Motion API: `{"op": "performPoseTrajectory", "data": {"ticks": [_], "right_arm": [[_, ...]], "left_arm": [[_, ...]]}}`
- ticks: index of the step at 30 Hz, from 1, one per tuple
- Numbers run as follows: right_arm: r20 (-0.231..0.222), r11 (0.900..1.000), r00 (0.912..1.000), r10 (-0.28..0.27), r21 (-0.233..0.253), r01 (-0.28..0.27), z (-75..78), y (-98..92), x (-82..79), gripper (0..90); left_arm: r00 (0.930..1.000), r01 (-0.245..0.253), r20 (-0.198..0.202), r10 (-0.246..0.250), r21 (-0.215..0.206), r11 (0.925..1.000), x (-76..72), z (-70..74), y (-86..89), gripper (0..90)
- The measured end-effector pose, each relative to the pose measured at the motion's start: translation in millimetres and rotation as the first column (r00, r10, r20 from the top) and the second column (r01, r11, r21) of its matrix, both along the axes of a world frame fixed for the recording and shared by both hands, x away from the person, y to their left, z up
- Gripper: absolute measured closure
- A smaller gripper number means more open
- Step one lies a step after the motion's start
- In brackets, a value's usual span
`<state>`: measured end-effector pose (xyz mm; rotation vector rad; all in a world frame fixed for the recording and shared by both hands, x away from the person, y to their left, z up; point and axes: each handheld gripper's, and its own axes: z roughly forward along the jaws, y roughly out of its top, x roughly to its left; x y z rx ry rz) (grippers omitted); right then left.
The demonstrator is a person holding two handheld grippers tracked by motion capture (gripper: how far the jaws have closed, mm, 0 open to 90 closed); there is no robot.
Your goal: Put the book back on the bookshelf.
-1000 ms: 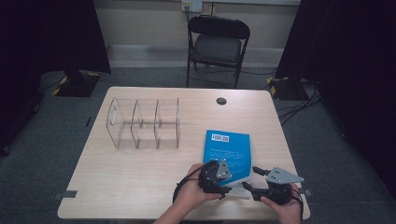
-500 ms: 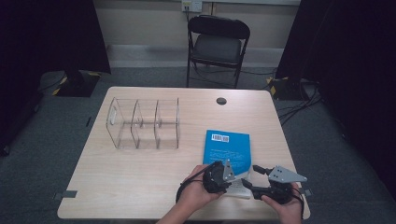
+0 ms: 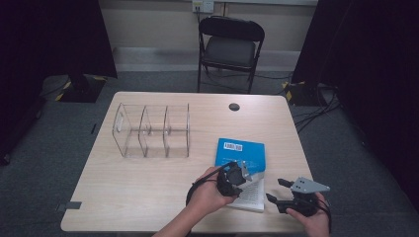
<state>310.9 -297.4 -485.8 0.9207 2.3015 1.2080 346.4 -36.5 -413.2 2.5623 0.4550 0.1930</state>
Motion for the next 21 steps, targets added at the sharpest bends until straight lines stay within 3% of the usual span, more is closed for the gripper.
{"op": "performPoseTrajectory", "data": {"ticks": [8, 10, 17, 21], "right_arm": [[-0.03, 1.0, 0.9995, 0.014, -0.023, -0.014, -6.0, -1.3, 0.9, 25.5], [-0.043, 0.999, 0.999, 0.015, -0.027, -0.016, -8.3, -1.2, 1.1, 25.2], [-0.065, 0.994, 0.997, 0.042, -0.102, -0.049, -12.8, 5.8, 1.2, 23.4], [-0.086, 0.993, 0.9948, 0.055, -0.095, -0.063, -13.0, 13.0, 0.4, 23.1]], "left_arm": [[0.9988, -0.019, -0.045, 0.019, -0.001, 0.9998, 9.3, 20.4, 7.8, 73.7], [0.9991, -0.009, -0.041, 0.01, 0.017, 0.9998, 12.0, 26.9, 8.8, 74.4], [0.9966, -0.04, -0.072, 0.042, 0.019, 0.999, 20.7, 44.5, 10.6, 75.3], [0.9946, -0.048, -0.091, 0.049, 0.022, 0.9986, 26.4, 53.0, 9.2, 75.4]]}}
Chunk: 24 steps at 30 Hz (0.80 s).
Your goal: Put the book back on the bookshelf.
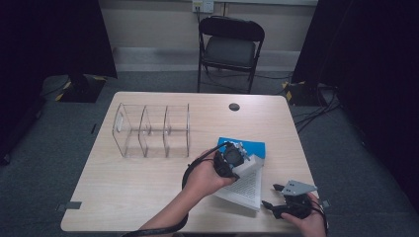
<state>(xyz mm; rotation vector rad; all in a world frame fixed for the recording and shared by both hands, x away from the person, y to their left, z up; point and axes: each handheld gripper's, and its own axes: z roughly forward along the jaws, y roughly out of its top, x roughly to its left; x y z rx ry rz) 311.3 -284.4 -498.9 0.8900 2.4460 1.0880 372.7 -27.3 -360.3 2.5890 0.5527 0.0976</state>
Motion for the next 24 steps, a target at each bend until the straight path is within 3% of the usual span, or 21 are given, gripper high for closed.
{"op": "performPoseTrajectory", "data": {"ticks": [6, 14, 16, 18, 20, 24], "right_arm": [[-0.023, 1.0, 0.9996, -0.015, 0.005, 0.016, -0.4, 7.7, 1.0, 19.9], [0.056, 0.999, 0.9977, -0.039, -0.024, 0.04, -0.1, 18.3, 3.1, 18.8], [0.082, 0.998, 0.9951, -0.056, -0.008, 0.057, 0.9, 19.2, 1.8, 19.1], [0.1, 0.995, 0.9921, -0.076, 0.073, 0.069, 2.8, 16.8, 1.2, 19.1], [0.104, 0.984, 0.9889, -0.106, 0.154, 0.089, 4.5, 13.9, 1.5, 19.0], [0.139, 0.989, 0.9845, -0.107, 0.118, 0.091, 10.5, 16.0, 0.3, 18.9]], "left_arm": [[0.9995, -0.024, -0.019, 0.023, -0.007, 0.9997, 5.3, 10.8, -1.7, 75.5], [0.9997, -0.022, -0.012, 0.022, 0.003, 0.9998, 0.5, 5.5, -2.7, 75.4], [0.9998, -0.02, -0.006, 0.02, 0.011, 0.9997, -0.9, 5.2, -3.0, 75.4], [0.9998, -0.017, -0.006, 0.017, 0.017, 0.9997, -1.4, 5.4, -2.7, 75.4], [0.9999, -0.011, -0.01, 0.011, 0.018, 0.9998, -1.8, 6.6, -2.3, 75.5], [0.9999, 0.0, -0.011, 0.0, 0.035, 0.9994, -6.1, 8.3, -4.9, 75.4]]}}
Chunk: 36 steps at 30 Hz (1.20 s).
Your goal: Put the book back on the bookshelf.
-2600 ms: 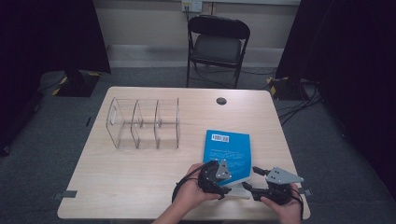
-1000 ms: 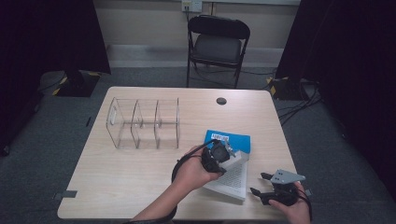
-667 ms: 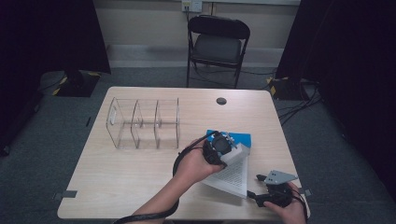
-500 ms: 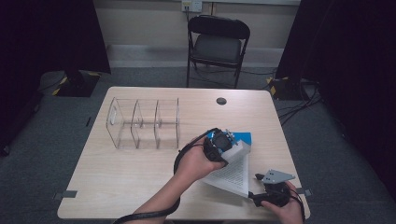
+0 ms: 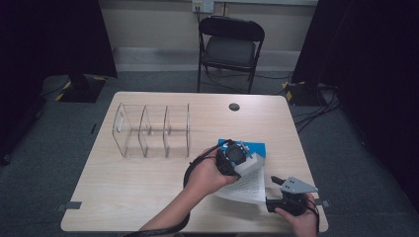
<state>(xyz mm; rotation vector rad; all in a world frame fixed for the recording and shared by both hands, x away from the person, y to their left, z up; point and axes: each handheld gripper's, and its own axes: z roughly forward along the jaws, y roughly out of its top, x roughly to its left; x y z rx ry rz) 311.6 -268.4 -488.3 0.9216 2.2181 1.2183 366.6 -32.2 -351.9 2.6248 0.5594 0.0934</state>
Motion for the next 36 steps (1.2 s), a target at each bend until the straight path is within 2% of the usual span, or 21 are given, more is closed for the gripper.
{"op": "performPoseTrajectory", "data": {"ticks": [4, 10, 15, 18, 23, 26, 29, 30, 33, 35, 36], "right_arm": [[0.039, 1.0, 0.9992, -0.005, 0.02, 0.004, 8.3, 3.3, -1.5, 18.5], [0.077, 1.0, 0.9967, 0.025, -0.02, -0.023, 15.1, 14.2, -2.9, 16.3], [0.085, 0.999, 0.9959, 0.03, -0.021, -0.028, 22.4, 15.6, -4.1, 13.9], [0.088, 0.999, 0.9954, 0.039, -0.02, -0.037, 25.3, 16.3, -3.6, 13.4], [0.116, 0.998, 0.9916, 0.056, -0.03, -0.053, 34.6, 17.5, -3.3, 13.3], [0.119, 0.998, 0.9906, 0.069, -0.004, -0.069, 35.3, 15.4, -1.4, 12.6], [0.119, 0.997, 0.9897, 0.078, -0.017, -0.077, 38.2, 16.0, -0.1, 12.4], [0.119, 0.997, 0.9898, 0.078, -0.01, -0.077, 39.2, 16.0, 1.0, 12.4], [0.112, 0.996, 0.9903, 0.082, 0.025, -0.086, 40.1, 13.9, 6.1, 11.7], [0.109, 0.995, 0.9897, 0.093, 0.018, -0.095, 40.5, 13.5, 7.7, 11.4], [0.123, 0.995, 0.9871, 0.103, 0.005, -0.104, 40.9, 13.8, 8.5, 11.5]], "left_arm": [[0.9999, 0.006, -0.009, -0.006, -0.008, 1.0, -4.5, 1.3, -0.1, 75.4], [0.9998, 0.015, -0.011, -0.015, -0.001, 0.9999, -9.2, 6.9, 0.3, 75.4], [0.9997, 0.021, -0.012, -0.021, 0.006, 0.9998, -12.4, 10.4, -0.1, 75.3], [0.9991, 0.041, -0.013, -0.04, 0.02, 0.999, -13.1, 13.0, -0.1, 75.3], [0.999, 0.041, -0.015, -0.041, 0.021, 0.9989, -16.1, 16.8, -0.1, 75.3], [0.9988, 0.046, -0.021, -0.045, 0.023, 0.9987, -16.9, 18.1, -0.2, 75.2], [0.9978, 0.063, -0.019, -0.063, 0.038, 0.9973, -17.9, 17.1, -2.9, 75.1], [0.998, 0.06, -0.019, -0.06, 0.027, 0.9978, -18.8, 15.7, -3.8, 75.0], [0.9971, 0.076, -0.012, -0.075, 0.034, 0.9965, -19.6, 17.0, -4.7, 74.8], [0.9965, 0.083, -0.013, -0.083, 0.04, 0.9957, -19.2, 17.1, -5.1, 74.8], [0.9956, 0.093, -0.013, -0.092, 0.048, 0.9945, -18.9, 17.2, -5.4, 74.8]]}}
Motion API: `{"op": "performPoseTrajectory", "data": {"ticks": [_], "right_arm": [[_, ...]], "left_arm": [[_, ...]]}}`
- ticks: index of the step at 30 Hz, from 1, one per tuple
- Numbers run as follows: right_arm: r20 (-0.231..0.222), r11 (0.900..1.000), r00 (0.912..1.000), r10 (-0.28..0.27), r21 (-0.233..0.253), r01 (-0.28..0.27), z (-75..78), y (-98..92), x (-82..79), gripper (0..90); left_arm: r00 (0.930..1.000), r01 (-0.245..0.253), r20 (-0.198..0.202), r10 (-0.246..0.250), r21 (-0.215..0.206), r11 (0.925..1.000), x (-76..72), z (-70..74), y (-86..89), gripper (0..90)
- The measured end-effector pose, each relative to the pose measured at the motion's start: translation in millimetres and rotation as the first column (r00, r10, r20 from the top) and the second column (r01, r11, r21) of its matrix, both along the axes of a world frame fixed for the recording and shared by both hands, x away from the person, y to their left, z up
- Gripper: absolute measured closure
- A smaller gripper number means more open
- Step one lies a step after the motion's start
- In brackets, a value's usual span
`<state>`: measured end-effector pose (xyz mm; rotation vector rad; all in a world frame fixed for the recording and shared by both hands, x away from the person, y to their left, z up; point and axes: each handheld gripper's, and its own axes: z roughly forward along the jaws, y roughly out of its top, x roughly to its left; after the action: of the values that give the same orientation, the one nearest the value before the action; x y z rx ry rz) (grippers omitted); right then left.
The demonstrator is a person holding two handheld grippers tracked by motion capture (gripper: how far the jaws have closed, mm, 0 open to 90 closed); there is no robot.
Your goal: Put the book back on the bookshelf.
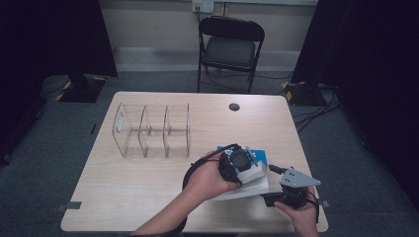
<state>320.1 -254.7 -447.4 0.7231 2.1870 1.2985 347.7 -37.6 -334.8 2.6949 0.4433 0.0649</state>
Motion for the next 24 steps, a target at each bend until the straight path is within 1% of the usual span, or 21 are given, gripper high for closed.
{"op": "performPoseTrajectory", "data": {"ticks": [1, 3, 4, 5, 6, 7, 8, 11, 12, 14, 17, 19, 20, 23, 24], "right_arm": [[-0.008, 1.0, 1.0, 0.002, -0.008, -0.002, 0.6, 0.2, -0.3, 11.5], [-0.016, 1.0, 0.9998, 0.013, -0.013, -0.013, 0.8, 0.3, 1.0, 11.5], [-0.016, 1.0, 0.9997, 0.016, -0.014, -0.016, 0.7, 0.2, 1.3, 11.5], [-0.012, 1.0, 0.9997, 0.022, -0.016, -0.022, 0.3, 0.1, 1.7, 11.5], [-0.014, 0.999, 0.9996, 0.026, -0.018, -0.026, -0.1, 0.1, 2.1, 11.2], [-0.014, 0.999, 0.9995, 0.027, -0.02, -0.027, -0.1, 0.1, 2.2, 11.2], [-0.013, 0.999, 0.9995, 0.03, -0.022, -0.03, 0.0, 0.2, 2.3, 11.1], [-0.011, 0.999, 0.9992, 0.038, -0.028, -0.039, 0.2, -0.3, 3.4, 10.9], [-0.01, 0.999, 0.9992, 0.038, -0.027, -0.038, 0.5, -0.6, 3.8, 10.9], [-0.011, 0.999, 0.9991, 0.041, -0.028, -0.041, 0.7, -0.5, 4.0, 10.7], [-0.011, 0.998, 0.9989, 0.045, -0.041, -0.046, 1.4, 0.0, 4.1, 10.7], [-0.008, 0.998, 0.9988, 0.047, -0.043, -0.048, 1.2, -0.1, 4.2, 10.7], [-0.009, 0.998, 0.9988, 0.047, -0.041, -0.048, 1.0, -0.1, 4.0, 10.7], [-0.006, 0.998, 0.9987, 0.05, -0.044, -0.05, 0.9, 0.0, 3.8, 10.8], [0.007, 0.997, 0.9984, 0.056, -0.055, -0.056, 1.1, 0.2, 3.6, 10.8]], "left_arm": [[1.0, -0.008, -0.003, 0.008, -0.002, 1.0, -0.8, -0.5, -0.6, 74.7], [1.0, -0.004, -0.001, 0.004, 0.007, 1.0, -1.7, -0.8, -1.4, 74.7], [0.9999, 0.01, 0.003, -0.01, 0.015, 0.9998, -1.4, -0.8, -1.4, 74.6], [1.0, -0.004, 0.0, 0.004, 0.009, 1.0, -2.9, -1.6, -2.0, 74.6], [1.0, -0.003, 0.0, 0.003, 0.006, 1.0, -3.1, -2.0, -2.1, 74.5], [1.0, 0.0, 0.001, 0.0, 0.014, 0.9999, -3.4, -1.7, -2.3, 74.5], [1.0, 0.004, 0.004, -0.004, 0.014, 0.9999, -3.3, -2.0, -2.5, 74.4], [1.0, 0.0, 0.008, 0.0, 0.01, 0.9999, -3.8, -1.5, -2.6, 74.5], [0.9999, -0.015, 0.002, 0.015, 0.003, 0.9999, -5.1, -2.0, -2.7, 74.4], [0.9999, 0.01, 0.011, -0.01, 0.016, 0.9998, -3.5, -1.5, -2.3, 74.4], [1.0, 0.006, 0.004, -0.006, 0.011, 0.9999, -3.6, -2.1, -2.5, 74.3], [1.0, 0.008, 0.006, -0.008, 0.016, 0.9998, -3.9, -1.9, -2.7, 74.3], [0.9999, 0.007, 0.01, -0.007, 0.01, 0.9999, -4.1, -2.6, -2.6, 74.2], [0.9999, 0.01, 0.004, -0.01, 0.01, 0.9999, -4.2, -2.8, -2.5, 74.1], [0.9999, 0.012, 0.007, -0.012, 0.015, 0.9998, -4.7, -3.0, -2.9, 74.1]]}}
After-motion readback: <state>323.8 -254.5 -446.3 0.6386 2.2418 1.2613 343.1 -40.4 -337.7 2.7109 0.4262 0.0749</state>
